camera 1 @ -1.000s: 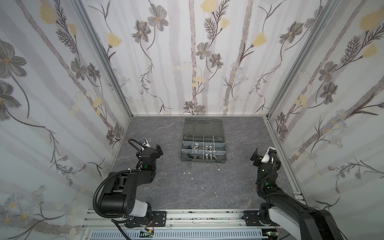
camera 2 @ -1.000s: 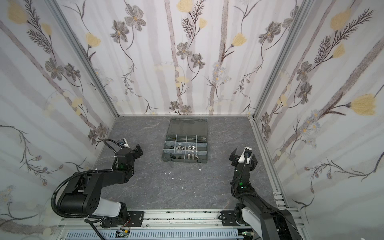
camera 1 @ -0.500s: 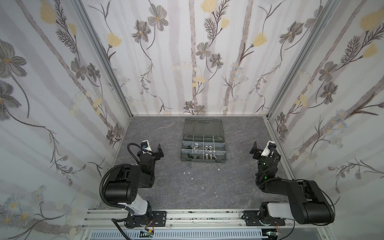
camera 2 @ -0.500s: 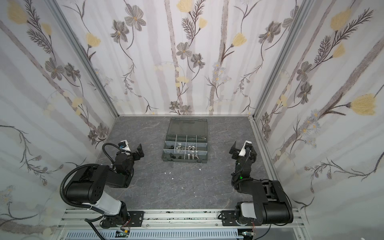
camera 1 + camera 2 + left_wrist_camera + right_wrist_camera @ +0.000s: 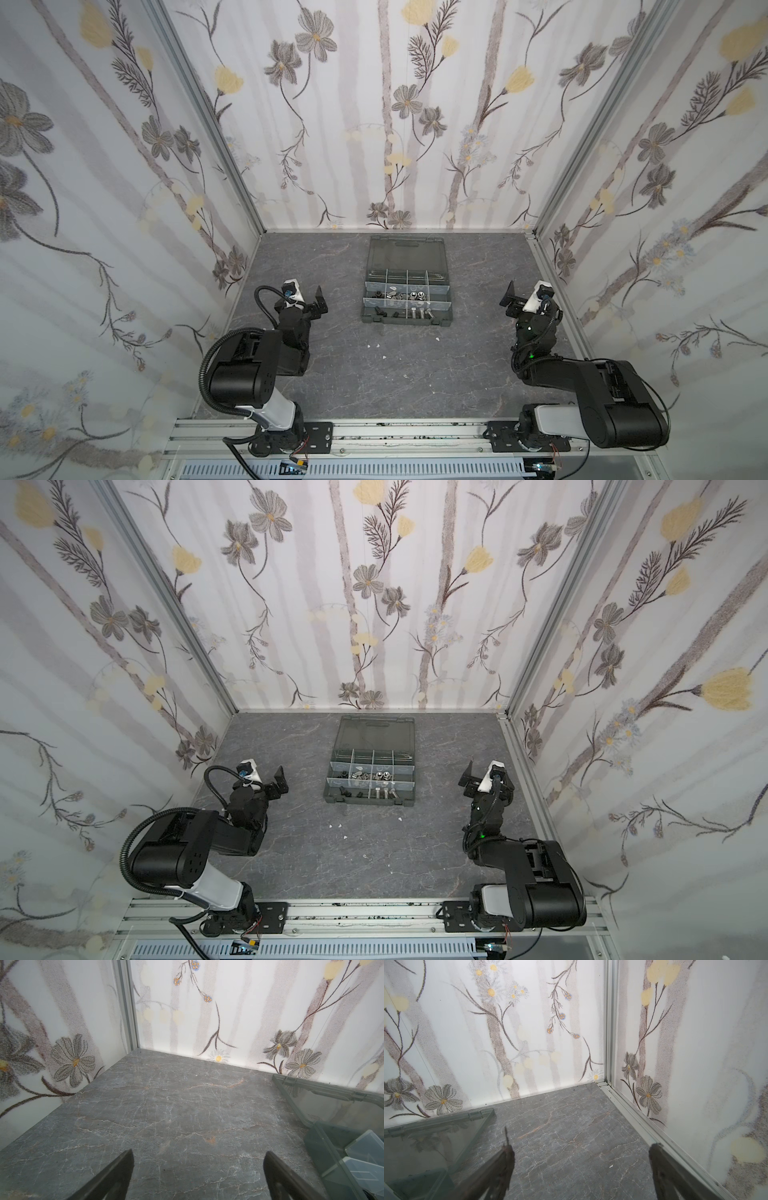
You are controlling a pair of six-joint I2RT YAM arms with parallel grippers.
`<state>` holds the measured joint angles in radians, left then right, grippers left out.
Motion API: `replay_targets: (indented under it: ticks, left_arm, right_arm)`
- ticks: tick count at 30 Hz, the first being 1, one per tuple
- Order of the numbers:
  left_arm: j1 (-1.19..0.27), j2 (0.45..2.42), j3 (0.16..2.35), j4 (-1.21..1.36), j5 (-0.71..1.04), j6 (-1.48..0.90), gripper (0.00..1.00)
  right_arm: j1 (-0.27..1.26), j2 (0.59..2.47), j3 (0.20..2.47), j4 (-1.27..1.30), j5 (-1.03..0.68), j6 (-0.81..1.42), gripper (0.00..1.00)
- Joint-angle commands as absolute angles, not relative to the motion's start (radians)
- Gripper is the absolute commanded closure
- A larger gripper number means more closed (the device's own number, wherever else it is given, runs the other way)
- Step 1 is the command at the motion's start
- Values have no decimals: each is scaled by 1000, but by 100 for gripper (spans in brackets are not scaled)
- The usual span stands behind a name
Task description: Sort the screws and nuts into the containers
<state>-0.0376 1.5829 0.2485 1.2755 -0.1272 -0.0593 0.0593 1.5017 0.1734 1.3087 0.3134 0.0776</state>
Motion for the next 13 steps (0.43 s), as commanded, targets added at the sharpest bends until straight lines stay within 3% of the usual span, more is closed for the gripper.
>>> replay_targets:
  ticks: [1,13]
  left_arm:
    - [-38,1584,247,1319,-121,-55,0]
    - [-38,1584,247,1319,-121,-55,0]
  right_arm:
    - [63,1508,182,1347,318,67,0]
    - [51,1506,184,1335,288,74,0]
